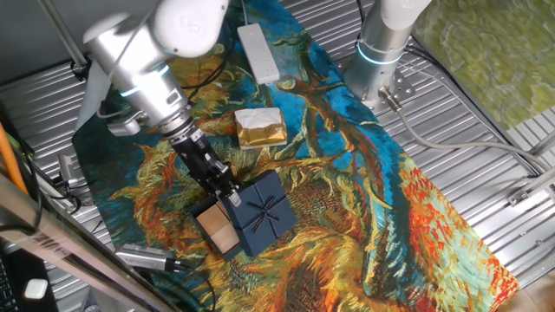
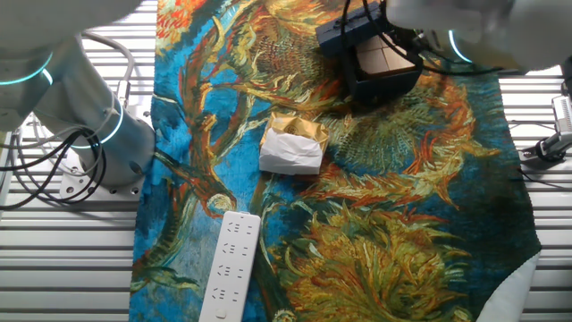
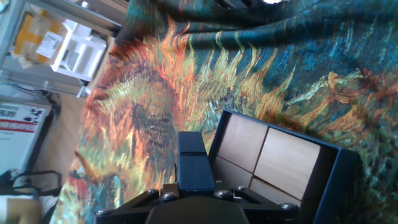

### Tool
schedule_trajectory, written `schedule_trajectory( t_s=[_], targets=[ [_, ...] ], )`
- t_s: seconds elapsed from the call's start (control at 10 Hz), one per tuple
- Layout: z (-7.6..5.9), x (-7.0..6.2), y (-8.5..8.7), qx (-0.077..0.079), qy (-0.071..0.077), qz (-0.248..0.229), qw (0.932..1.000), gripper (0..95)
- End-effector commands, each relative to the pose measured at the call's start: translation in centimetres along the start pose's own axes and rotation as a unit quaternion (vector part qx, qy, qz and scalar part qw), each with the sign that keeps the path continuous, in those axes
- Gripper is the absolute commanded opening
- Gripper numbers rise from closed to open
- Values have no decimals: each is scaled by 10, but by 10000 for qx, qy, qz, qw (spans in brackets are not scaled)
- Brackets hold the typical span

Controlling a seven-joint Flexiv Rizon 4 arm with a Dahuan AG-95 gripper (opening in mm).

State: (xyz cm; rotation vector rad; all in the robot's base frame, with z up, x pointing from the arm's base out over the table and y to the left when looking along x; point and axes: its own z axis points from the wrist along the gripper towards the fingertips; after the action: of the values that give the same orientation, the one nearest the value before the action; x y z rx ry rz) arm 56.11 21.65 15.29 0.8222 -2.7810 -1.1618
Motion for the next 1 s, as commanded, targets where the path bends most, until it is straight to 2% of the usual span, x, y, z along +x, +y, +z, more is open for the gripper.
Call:
schedule_trajectory(
  t_s=[0.1, 0.2, 0.6, 0.7, 1.0],
  targets=[
    [0, 0, 1, -77, -10, -19, 10000, 0],
    [0, 0, 1, -88, 0, -22, 10000, 0],
    [-16, -3, -2, -256, -33, -48, 9997, 0],
    [-18, -5, -4, -329, -39, -28, 9994, 0],
    [-24, -5, -13, -424, -48, -90, 9990, 0]
  ],
)
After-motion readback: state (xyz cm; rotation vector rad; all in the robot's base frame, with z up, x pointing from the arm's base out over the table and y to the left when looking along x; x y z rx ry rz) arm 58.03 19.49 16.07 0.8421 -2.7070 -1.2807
